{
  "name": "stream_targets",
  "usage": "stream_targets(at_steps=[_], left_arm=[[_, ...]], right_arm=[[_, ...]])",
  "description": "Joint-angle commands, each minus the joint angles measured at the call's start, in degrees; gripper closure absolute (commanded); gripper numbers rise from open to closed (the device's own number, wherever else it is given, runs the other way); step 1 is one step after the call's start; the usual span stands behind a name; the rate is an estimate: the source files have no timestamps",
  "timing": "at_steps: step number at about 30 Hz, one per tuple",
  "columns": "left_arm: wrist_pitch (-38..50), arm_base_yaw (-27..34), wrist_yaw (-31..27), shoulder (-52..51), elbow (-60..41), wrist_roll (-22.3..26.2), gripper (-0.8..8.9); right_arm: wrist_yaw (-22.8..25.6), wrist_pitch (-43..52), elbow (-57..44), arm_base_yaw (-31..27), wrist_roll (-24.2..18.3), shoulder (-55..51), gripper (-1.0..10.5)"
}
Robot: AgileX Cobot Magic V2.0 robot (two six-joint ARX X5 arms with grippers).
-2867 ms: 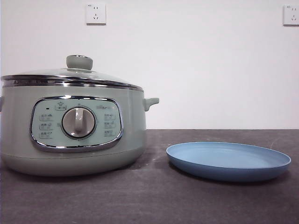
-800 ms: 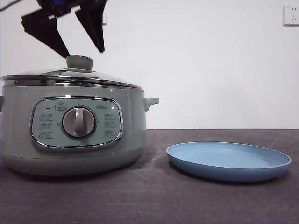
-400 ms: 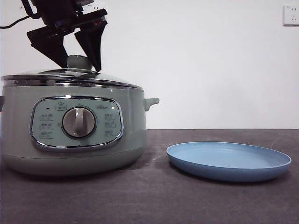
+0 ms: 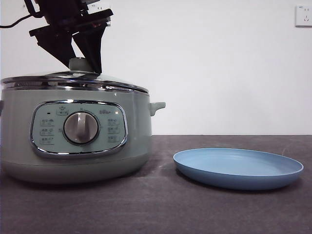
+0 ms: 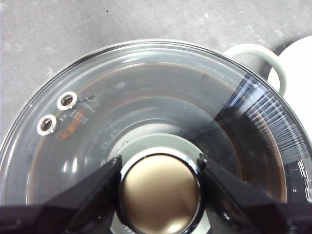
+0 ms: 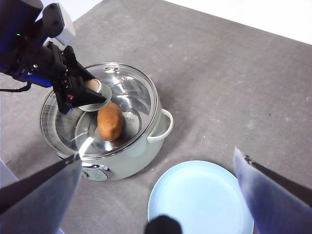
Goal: Take the potato out from the steamer,put the potato on the plate,close the lid
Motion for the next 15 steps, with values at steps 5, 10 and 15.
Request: stream_targets(at_steps=[5,10,15], left_arm=[[-4.0,0.3,-1.6,-0.2,5.4,1.9,8.21],[-7.3,0.3,-1.7,-0.2,15.0,3.3,8.21],[-11.0,0.3,-4.8,-0.2,24.9,4.9,8.21]], right_arm=[[-0.2,0.1,0.1,0.1,0.6,0.1,3.5],[-0.2,0.1,0.1,0.1,0.7,0.1,3.5],[-2.3,1.1,0.1,0.1,3.1,0.1,3.5]])
